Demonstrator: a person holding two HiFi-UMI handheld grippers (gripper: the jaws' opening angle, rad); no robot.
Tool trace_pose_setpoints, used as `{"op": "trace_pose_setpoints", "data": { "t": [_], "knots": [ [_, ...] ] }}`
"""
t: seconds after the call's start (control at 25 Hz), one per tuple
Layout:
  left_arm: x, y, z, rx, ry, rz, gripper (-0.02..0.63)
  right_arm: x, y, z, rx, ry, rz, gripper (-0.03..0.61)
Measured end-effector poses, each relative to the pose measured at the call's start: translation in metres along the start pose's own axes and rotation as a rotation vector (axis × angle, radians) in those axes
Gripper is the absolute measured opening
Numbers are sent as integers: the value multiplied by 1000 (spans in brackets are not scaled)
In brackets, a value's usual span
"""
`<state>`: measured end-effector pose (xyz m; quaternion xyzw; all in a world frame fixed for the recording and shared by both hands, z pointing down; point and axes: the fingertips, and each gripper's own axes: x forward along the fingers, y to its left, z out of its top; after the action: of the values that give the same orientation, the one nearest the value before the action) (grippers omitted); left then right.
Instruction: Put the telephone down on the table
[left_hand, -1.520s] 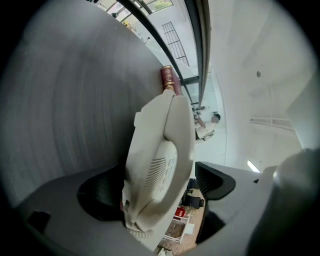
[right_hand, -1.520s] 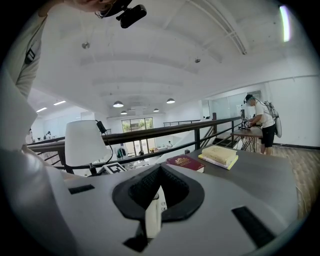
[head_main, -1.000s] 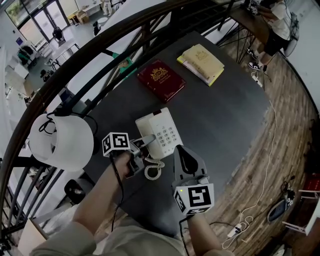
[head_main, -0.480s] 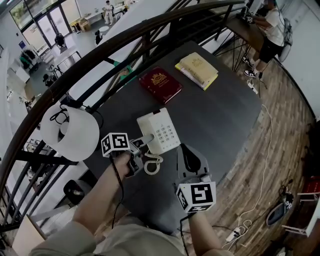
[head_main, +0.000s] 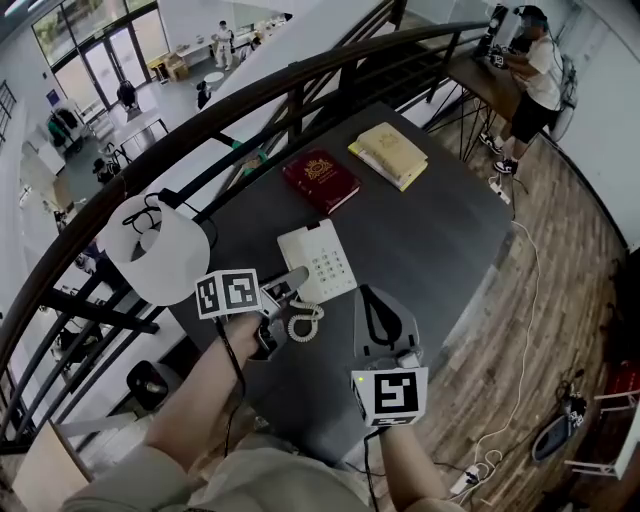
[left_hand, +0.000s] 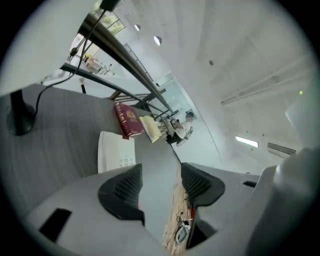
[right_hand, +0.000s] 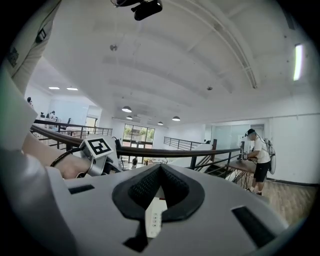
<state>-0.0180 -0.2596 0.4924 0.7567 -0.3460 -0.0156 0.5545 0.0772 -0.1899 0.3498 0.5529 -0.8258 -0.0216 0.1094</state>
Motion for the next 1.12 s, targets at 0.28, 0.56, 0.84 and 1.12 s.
{"op": "trace_pose_setpoints", "data": {
  "t": [0.28, 0.56, 0.84, 1.12],
  "knots": [
    [-56, -71, 17, 294, -180, 41, 219, -35, -3, 36, 8, -75, 12, 0],
    [-105, -136, 1, 734, -333, 152, 219, -84, -2, 81, 58, -191, 20, 0],
    [-145, -182, -25, 919, -462, 168, 89, -120, 7, 94, 33, -210, 48, 0],
    [-168, -197, -50, 1009, -537, 168, 35, -141, 8, 79, 28, -178, 63, 0]
  ]
}}
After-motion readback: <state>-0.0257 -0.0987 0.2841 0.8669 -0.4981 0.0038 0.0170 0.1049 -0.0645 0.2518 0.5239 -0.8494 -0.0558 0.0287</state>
